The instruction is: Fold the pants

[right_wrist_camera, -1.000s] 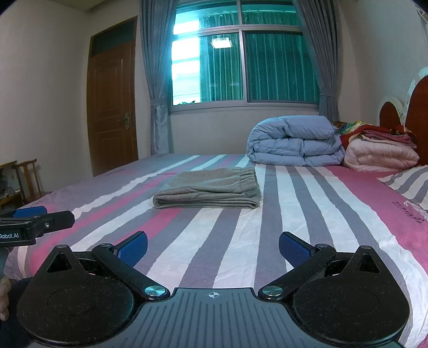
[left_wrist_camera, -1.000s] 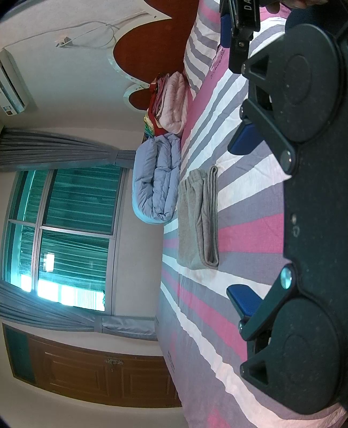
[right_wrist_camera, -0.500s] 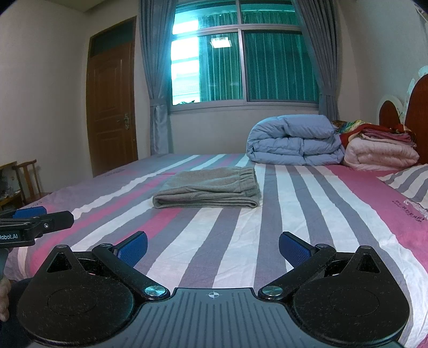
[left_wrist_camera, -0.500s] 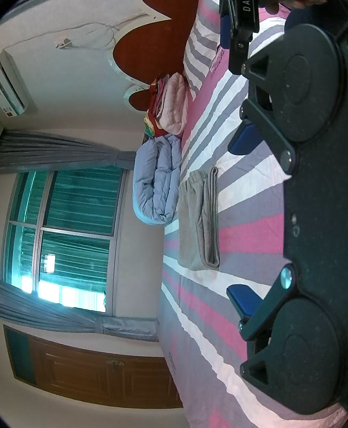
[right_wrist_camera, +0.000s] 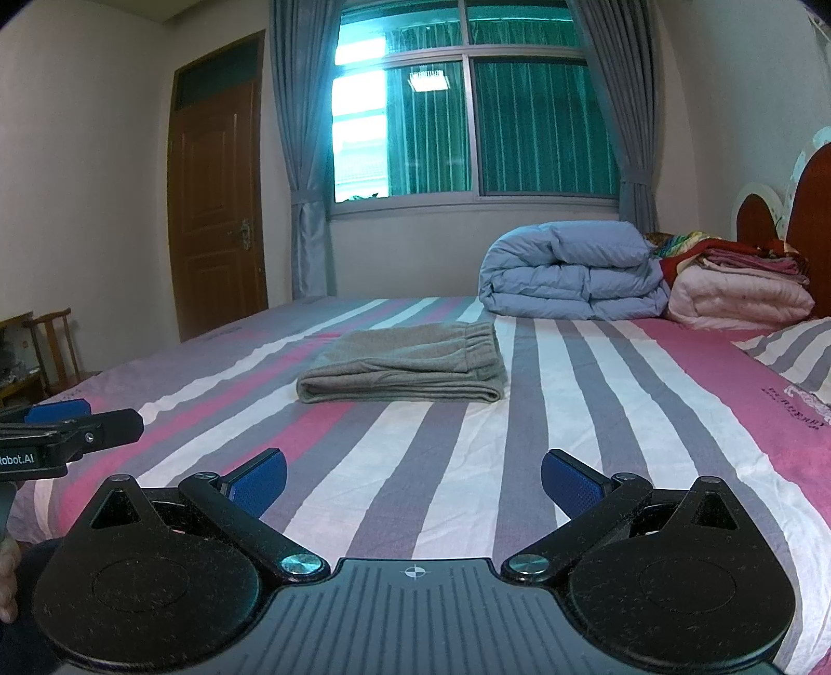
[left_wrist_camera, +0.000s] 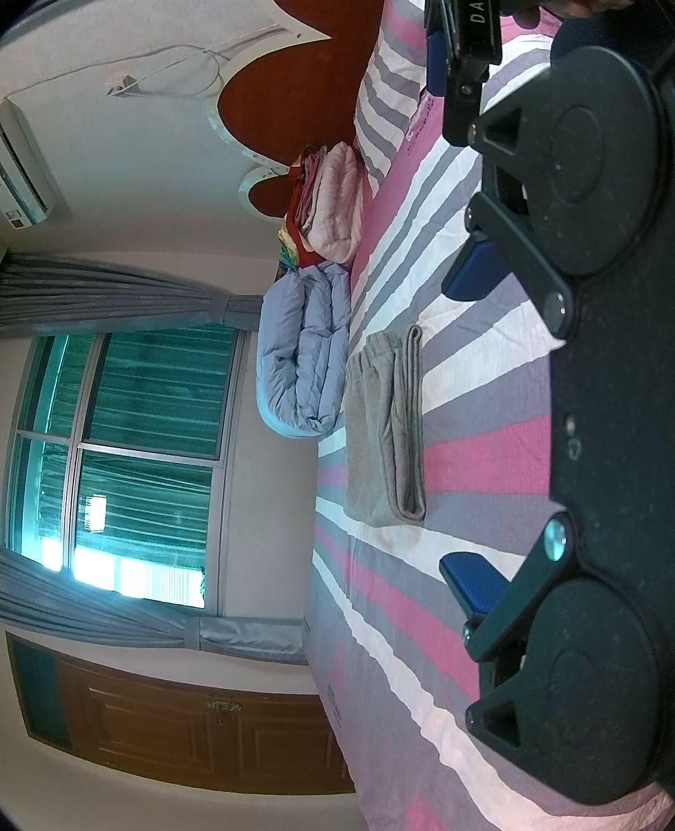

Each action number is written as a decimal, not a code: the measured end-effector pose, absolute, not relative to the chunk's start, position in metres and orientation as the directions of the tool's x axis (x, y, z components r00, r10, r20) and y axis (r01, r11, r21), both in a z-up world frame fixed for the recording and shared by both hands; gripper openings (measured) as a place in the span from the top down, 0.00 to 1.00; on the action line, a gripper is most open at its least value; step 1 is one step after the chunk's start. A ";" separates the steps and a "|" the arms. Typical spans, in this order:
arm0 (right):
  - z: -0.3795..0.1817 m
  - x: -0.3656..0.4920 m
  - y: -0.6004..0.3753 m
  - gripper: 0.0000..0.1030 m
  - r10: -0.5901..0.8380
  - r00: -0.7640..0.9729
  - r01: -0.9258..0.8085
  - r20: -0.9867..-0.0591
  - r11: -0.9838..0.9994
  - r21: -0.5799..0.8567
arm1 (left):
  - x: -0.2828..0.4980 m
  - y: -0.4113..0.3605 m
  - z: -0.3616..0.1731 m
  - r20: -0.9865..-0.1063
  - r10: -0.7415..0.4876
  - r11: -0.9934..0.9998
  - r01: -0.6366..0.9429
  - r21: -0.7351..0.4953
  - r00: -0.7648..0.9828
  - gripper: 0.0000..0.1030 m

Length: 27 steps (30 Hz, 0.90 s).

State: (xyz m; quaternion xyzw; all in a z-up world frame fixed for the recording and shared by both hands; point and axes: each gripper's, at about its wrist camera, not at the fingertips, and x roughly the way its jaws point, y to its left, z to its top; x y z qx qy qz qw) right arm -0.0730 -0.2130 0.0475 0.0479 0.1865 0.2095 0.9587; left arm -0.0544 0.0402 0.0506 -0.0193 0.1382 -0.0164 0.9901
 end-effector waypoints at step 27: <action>0.048 -0.075 -0.210 0.00 0.417 0.844 -0.380 -0.337 0.909 0.171 | -0.056 0.048 0.051 -0.244 -0.068 0.997 0.059 -0.043 0.967 0.09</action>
